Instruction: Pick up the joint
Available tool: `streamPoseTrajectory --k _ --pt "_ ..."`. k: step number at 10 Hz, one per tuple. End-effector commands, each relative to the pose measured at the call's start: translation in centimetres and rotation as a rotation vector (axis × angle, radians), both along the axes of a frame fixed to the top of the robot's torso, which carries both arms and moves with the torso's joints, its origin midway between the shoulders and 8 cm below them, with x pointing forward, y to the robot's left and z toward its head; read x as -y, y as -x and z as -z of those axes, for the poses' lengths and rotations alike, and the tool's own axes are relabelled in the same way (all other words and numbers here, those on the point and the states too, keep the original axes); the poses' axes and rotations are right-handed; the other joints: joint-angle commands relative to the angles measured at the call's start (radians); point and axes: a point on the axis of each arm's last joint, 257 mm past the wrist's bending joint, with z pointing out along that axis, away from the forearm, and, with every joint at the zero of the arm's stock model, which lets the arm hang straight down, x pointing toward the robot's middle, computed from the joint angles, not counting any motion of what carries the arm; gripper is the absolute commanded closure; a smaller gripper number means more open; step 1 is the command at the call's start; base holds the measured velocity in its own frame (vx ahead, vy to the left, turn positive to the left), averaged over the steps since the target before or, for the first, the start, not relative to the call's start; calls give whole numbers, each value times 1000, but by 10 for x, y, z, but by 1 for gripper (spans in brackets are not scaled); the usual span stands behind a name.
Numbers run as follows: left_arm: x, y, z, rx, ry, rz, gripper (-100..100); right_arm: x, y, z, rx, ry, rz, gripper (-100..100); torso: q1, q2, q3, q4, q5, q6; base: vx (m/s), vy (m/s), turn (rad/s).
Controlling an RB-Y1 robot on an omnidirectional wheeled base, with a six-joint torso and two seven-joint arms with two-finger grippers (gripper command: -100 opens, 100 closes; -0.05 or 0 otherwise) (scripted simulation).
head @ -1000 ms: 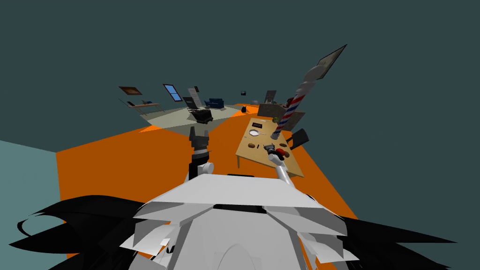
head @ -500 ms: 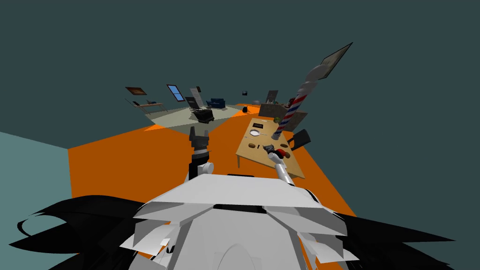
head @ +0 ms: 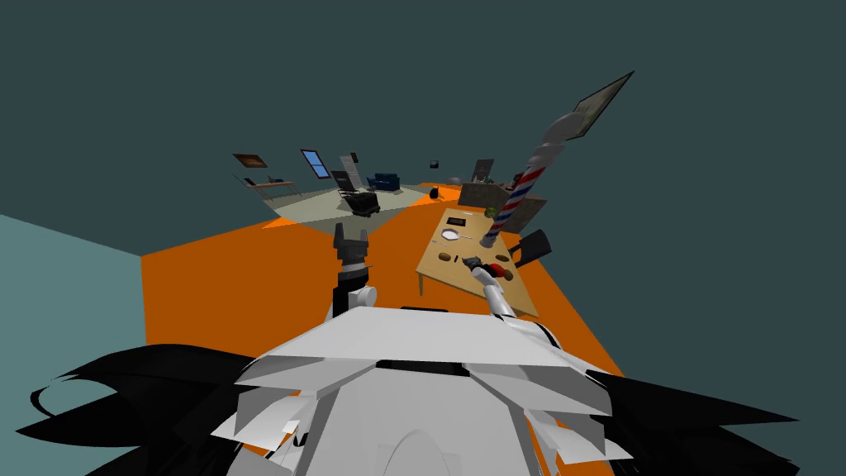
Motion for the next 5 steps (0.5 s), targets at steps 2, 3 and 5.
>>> streamPoseTrajectory --k 2,3,5 --pt "0 0 0 0 0 0 0 -4 -4 12 -52 -53 7 -100 0 0 0 0 0 0 -7 -23 74" --pt "0 0 0 0 0 0 0 -4 1 21 -72 -57 10 -100 0 0 0 0 0 0 -9 -24 39" --pt "0 0 0 0 0 0 0 -6 0 30 -107 -89 15 -100 -1 0 0 0 0 0 -7 -24 53"
